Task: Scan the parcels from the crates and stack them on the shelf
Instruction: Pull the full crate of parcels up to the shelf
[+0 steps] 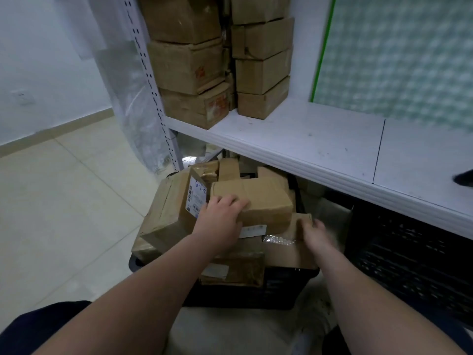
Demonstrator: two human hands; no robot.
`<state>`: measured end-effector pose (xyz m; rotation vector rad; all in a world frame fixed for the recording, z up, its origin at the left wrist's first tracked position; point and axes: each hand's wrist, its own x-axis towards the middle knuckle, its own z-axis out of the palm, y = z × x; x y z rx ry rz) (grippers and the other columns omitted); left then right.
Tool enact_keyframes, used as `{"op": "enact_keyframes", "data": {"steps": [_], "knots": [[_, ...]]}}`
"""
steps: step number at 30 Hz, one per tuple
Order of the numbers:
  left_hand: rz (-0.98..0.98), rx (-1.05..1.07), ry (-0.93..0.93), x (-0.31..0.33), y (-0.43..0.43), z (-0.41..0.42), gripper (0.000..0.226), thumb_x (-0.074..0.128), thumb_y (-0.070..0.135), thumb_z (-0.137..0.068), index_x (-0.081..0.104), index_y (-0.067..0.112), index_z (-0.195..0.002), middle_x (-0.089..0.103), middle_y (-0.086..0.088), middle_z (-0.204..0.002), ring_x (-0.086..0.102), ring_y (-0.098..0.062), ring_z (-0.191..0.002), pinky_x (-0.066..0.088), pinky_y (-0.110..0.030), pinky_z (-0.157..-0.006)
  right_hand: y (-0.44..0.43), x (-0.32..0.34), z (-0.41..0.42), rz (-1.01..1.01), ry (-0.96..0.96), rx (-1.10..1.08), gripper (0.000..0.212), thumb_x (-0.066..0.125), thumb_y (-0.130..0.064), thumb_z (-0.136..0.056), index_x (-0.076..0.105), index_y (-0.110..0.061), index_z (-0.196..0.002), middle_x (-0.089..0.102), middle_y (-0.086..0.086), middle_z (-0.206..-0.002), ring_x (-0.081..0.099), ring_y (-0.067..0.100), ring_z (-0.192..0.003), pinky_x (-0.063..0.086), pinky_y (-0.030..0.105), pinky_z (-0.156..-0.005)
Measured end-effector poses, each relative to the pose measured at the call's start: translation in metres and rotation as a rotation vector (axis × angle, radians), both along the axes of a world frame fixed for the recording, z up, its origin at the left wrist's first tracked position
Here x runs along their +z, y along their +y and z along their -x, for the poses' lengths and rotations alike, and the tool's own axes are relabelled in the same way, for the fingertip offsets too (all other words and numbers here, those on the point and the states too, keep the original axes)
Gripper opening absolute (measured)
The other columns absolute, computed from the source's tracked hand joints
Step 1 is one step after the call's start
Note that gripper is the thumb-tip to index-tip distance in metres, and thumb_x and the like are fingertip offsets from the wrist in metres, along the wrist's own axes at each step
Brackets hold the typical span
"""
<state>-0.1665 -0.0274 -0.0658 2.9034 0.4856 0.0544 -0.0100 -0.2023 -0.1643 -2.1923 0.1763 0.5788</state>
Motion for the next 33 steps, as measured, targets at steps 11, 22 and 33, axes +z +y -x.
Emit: {"op": "enact_keyframes", "data": {"steps": [11,22,33], "knots": [[0.031,0.007,0.064,0.005,0.016,-0.023,0.061,0.066,0.042,-0.084,0.042,0.032,-0.139,0.043,0.006,-0.137,0.04,-0.019,-0.124,0.036,-0.042,-0.109,0.016,0.02,-0.021,0.474,-0.214,0.767,0.065,0.05,-0.042,-0.095,0.019,-0.036,-0.152,0.004,0.001,-0.162,0.017,0.027,-0.147,0.026,0.033,-0.115],[0.116,-0.007,0.167,0.014,0.027,-0.035,0.053,0.076,0.033,-0.077,0.052,0.03,-0.123,0.054,0.007,-0.121,0.051,-0.015,-0.112,0.046,-0.035,-0.098,0.017,0.017,-0.019,0.492,-0.239,0.764,0.062,0.056,-0.042,-0.091,0.026,-0.044,-0.145,0.031,0.004,-0.139,0.045,0.029,-0.123,0.045,0.038,-0.098],[0.123,-0.067,0.214,0.023,0.006,-0.033,0.05,0.075,0.034,-0.077,0.051,0.029,-0.121,0.053,0.005,-0.123,0.047,-0.013,-0.111,0.041,-0.03,-0.094,-0.009,0.022,0.002,0.551,-0.2,0.719,0.067,0.056,-0.041,-0.088,0.022,-0.044,-0.146,0.033,0.004,-0.137,0.041,0.03,-0.125,0.044,0.039,-0.097]]}}
